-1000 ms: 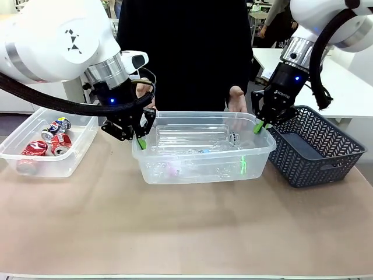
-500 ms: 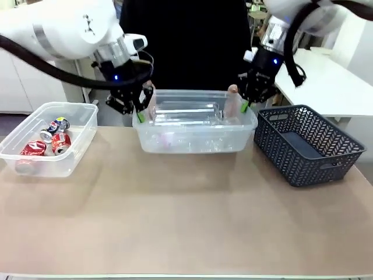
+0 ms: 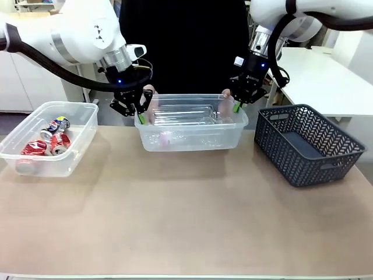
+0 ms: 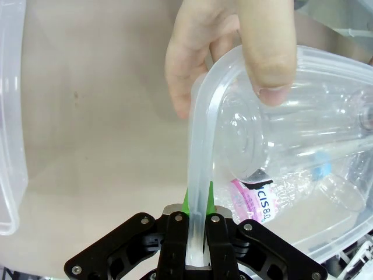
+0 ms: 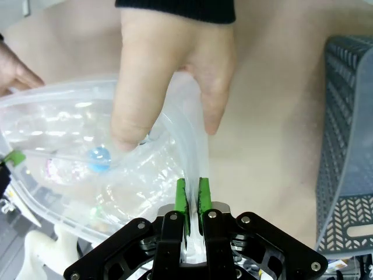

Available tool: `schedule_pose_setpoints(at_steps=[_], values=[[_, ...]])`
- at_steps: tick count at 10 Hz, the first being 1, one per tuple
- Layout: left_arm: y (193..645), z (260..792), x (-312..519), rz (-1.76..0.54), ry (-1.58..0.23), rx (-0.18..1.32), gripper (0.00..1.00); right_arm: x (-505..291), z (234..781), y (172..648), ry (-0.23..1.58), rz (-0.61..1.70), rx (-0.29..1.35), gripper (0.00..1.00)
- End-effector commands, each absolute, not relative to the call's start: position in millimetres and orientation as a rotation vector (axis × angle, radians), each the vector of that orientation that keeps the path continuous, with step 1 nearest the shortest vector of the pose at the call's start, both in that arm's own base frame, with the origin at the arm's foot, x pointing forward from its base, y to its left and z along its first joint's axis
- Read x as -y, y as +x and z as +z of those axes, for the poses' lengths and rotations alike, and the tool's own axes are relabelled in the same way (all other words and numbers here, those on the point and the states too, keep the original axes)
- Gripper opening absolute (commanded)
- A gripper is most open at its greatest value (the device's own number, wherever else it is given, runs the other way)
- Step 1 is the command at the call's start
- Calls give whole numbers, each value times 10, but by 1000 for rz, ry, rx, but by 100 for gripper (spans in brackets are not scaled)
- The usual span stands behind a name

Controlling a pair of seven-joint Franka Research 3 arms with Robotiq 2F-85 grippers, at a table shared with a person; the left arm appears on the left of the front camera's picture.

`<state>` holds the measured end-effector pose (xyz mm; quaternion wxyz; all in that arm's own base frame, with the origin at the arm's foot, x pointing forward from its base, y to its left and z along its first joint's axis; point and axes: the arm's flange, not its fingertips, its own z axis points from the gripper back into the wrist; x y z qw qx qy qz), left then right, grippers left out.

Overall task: Sort the waste into each basket.
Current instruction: Offer the picked Organizing box to the human, then release the Organizing box you were holding.

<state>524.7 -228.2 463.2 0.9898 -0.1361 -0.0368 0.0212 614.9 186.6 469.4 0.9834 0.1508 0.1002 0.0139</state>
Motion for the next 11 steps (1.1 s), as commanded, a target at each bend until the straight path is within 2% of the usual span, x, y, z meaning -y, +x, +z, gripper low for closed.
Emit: schedule_pose_setpoints(at_steps=[1,8,9,10,11], values=[[5157,4723,2355,24,-277,84,4,-1856,4770,6122,299,21,-185,8],[5157,4723,2355,24,-277,84,4,-1819,4768,6137,301,23,-193,8],[5213,4677,2336,31,-275,81,57,-1760,4909,6016,278,-13,-75,66],[5186,4752,2346,21,-265,93,63,-1738,4982,5921,294,-19,-12,66],[5159,4805,2333,20,-257,105,100,-1714,5020,5865,302,-22,27,100]])
